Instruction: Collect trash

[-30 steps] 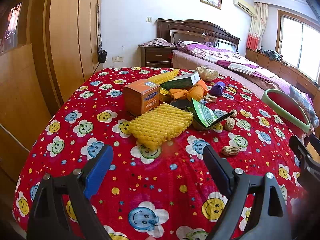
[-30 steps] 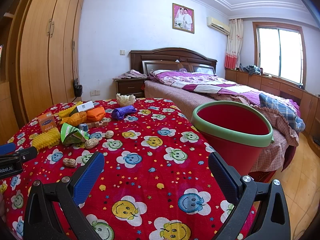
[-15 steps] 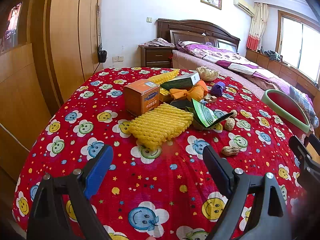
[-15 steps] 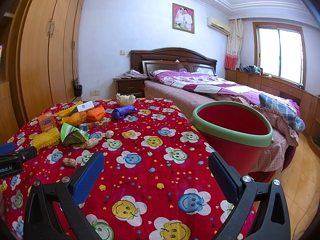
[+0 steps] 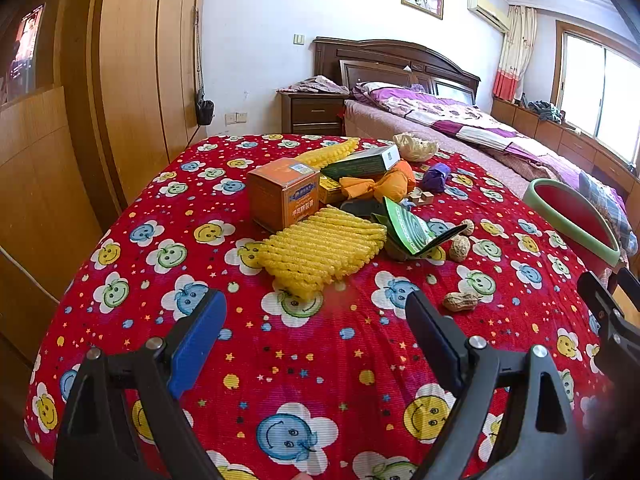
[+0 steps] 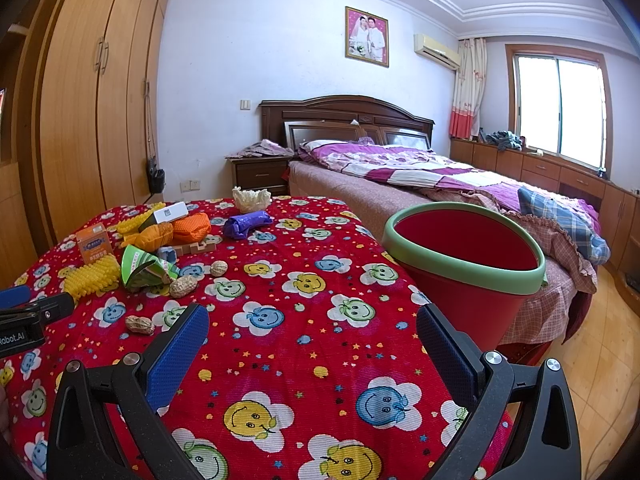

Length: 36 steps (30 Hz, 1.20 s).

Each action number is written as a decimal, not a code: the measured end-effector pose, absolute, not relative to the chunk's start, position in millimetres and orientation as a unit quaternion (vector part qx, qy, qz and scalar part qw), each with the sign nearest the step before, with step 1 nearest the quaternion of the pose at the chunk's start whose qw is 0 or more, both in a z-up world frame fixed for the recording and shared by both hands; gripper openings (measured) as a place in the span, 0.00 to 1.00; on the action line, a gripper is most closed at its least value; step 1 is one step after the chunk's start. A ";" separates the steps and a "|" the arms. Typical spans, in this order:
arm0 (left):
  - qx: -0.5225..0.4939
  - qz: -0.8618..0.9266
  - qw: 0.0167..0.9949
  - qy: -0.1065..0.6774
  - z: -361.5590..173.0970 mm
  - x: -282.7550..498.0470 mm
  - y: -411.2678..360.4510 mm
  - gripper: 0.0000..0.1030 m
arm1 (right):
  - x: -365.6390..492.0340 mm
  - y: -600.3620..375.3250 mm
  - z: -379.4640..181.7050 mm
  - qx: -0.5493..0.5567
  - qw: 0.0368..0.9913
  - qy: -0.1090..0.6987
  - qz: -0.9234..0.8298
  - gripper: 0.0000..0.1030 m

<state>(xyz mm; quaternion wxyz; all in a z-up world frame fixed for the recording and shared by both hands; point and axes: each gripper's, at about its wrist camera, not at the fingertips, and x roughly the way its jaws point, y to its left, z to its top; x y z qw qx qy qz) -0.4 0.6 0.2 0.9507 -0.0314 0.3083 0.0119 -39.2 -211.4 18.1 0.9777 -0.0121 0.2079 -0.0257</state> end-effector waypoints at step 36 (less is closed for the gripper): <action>-0.040 0.013 0.948 0.316 0.2 3.3 2.0 0.88 | -38.6 -210.7 17.4 -0.012 0.978 0.208 -0.025 1.00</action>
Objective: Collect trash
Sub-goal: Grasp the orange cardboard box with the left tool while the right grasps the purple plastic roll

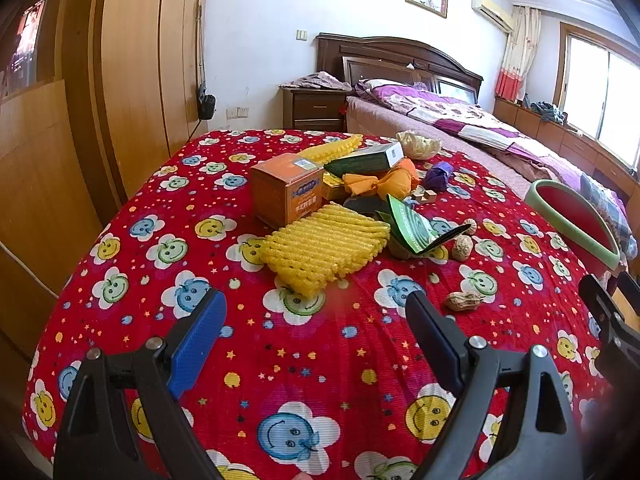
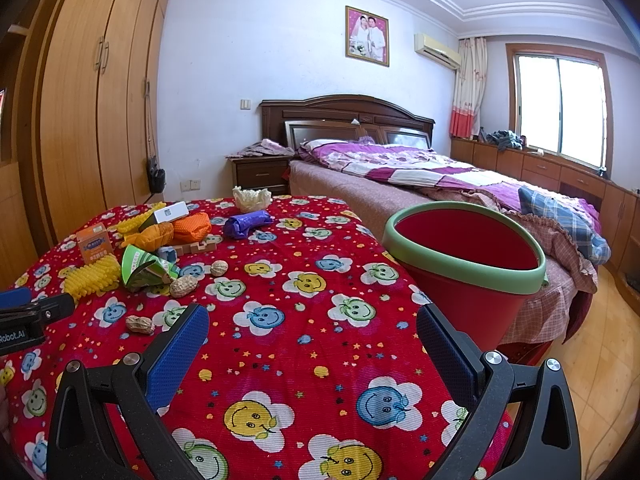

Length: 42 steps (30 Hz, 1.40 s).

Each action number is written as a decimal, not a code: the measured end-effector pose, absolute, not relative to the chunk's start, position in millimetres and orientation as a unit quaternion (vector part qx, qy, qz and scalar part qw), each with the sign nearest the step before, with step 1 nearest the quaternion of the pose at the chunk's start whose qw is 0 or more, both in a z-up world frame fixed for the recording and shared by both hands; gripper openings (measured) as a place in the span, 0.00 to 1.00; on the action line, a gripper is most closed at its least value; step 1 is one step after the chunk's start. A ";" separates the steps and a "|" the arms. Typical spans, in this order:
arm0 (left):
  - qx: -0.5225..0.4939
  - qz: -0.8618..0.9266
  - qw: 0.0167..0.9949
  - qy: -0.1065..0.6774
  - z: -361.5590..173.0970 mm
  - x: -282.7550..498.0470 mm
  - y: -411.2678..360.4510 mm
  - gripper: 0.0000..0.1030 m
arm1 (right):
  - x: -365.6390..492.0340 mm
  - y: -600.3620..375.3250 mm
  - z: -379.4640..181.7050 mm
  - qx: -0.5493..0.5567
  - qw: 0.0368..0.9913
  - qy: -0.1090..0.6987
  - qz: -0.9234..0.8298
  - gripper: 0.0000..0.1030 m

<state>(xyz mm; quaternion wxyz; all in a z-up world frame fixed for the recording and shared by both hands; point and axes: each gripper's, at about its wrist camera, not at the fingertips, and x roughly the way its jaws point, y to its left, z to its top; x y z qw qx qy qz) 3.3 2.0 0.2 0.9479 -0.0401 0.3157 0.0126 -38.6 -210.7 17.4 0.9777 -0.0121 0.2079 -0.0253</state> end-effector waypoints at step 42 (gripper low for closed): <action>-0.036 -0.107 0.907 0.405 14.3 144.9 48.6 0.58 | 80.9 -191.2 41.9 0.051 0.928 0.368 0.027 1.00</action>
